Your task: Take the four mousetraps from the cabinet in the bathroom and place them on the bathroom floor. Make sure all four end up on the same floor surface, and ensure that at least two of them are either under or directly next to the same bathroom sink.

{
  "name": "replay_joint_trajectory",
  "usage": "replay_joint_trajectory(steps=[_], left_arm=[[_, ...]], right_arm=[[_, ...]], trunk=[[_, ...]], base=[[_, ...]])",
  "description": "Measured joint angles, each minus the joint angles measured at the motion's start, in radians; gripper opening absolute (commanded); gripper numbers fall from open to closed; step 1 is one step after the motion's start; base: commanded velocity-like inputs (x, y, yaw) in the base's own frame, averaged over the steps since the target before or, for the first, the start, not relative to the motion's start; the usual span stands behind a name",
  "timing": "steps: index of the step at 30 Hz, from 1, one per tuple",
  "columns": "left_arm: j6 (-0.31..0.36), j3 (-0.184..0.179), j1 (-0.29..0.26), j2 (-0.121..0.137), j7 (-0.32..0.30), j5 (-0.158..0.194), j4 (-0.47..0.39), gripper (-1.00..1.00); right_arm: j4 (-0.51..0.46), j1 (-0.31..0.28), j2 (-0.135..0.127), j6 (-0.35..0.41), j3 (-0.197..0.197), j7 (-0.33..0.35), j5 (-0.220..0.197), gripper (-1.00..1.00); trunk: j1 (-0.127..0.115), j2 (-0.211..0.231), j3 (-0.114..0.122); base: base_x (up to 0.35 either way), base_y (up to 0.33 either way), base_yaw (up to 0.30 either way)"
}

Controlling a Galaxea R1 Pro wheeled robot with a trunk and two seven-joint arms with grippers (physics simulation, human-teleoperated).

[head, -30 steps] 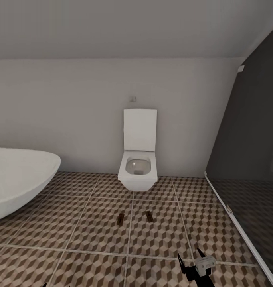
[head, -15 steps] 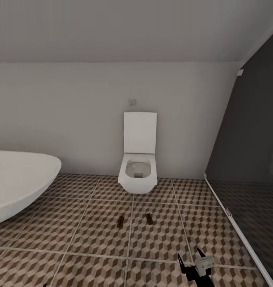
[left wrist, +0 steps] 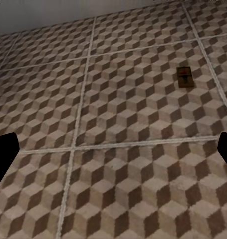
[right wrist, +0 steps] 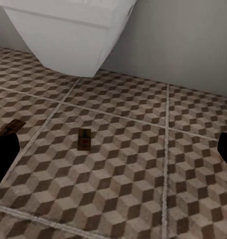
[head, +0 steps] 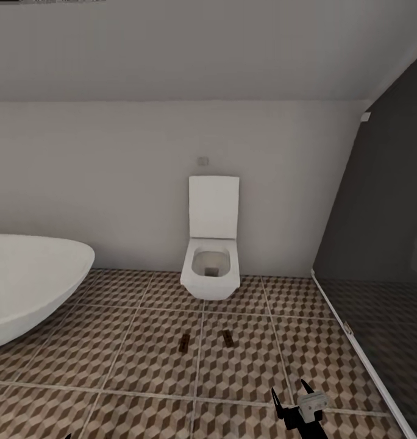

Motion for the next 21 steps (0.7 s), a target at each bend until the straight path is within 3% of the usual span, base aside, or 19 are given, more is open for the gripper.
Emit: replay_joint_trajectory(steps=[21], left_arm=[[0.001,0.0,0.0,-0.001,0.0,0.0,0.0,1.0]], right_arm=[[0.0,0.0,0.0,0.0,0.0,0.0,0.0,1.0]], trunk=[[-0.081,0.147,0.066]], base=[[0.0,0.0,0.0]])
